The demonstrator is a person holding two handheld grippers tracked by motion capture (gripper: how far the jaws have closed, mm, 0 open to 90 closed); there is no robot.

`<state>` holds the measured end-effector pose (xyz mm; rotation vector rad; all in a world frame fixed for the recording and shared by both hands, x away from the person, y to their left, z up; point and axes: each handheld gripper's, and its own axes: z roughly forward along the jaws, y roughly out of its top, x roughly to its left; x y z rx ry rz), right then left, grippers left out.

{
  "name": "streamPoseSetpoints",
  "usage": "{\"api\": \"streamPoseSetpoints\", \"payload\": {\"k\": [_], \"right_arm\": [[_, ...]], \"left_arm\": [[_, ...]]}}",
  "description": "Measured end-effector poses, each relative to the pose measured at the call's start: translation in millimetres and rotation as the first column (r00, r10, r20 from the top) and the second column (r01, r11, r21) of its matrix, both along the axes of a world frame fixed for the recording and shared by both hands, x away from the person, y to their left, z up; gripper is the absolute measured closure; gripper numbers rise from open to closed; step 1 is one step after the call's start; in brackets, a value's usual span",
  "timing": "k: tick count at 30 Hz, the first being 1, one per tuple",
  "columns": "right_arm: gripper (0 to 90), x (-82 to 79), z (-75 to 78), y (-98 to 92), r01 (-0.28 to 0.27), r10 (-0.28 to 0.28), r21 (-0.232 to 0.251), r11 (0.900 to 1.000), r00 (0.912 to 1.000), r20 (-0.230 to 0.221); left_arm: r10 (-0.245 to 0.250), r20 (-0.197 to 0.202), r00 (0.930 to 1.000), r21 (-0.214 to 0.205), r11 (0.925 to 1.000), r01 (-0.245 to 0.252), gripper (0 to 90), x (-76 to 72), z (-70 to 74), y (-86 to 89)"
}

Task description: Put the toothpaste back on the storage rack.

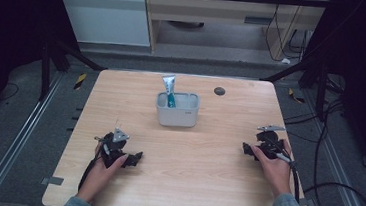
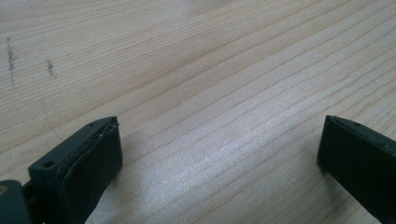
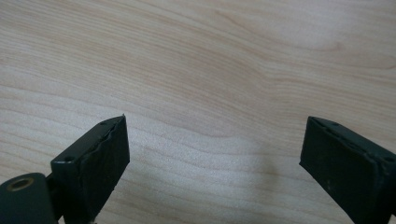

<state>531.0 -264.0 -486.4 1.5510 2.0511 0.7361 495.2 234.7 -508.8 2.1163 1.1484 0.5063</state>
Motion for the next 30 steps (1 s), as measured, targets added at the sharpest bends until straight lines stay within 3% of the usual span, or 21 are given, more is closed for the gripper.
{"api": "streamPoseSetpoints", "payload": {"k": [3, 6, 12, 21, 25, 30], "right_arm": [[7.1, -1.7, -7.3, 0.2, 0.019, -0.019, 0.017, 0.9997, 0.9998, 0.003], [6.3, -0.8, -13.2, 2.9, 0.023, -0.023, 0.003, 0.9997, 0.9994, -0.025], [6.5, 1.5, -16.1, 7.1, 0.027, -0.027, 0.039, 0.9989, 0.9995, -0.015], [4.9, 2.3, -19.2, 8.3, 0.038, -0.039, 0.049, 0.9981, 0.9991, 0.016], [5.0, -0.3, -24.7, 9.9, 0.045, -0.051, 0.067, 0.9967, 0.9954, 0.082], [4.8, -1.4, -25.2, 11.1, 0.037, -0.042, 0.063, 0.9973, 0.9954, 0.086]], "left_arm": [[-0.001, 0.000, 1.0000, 0.001, 1.0000, 0.001, 0.0, 0.0, 0.0, 0.1], [0.000, 0.000, 1.0000, 0.000, 1.0000, 0.000, 0.0, 0.0, 0.0, 0.0], [0.000, 0.000, 1.0000, 0.000, 1.0000, 0.000, 0.0, 0.0, 0.0, 0.0], [0.000, 0.000, 1.0000, 0.000, 1.0000, 0.000, 0.0, 0.0, 0.0, 0.0], [0.000, 0.000, 1.0000, 0.000, 1.0000, 0.000, 0.0, -0.1, 0.0, 0.0], [0.000, 0.000, 1.0000, 0.001, 1.0000, 0.000, 0.0, -0.1, 0.0, 0.0]]}}
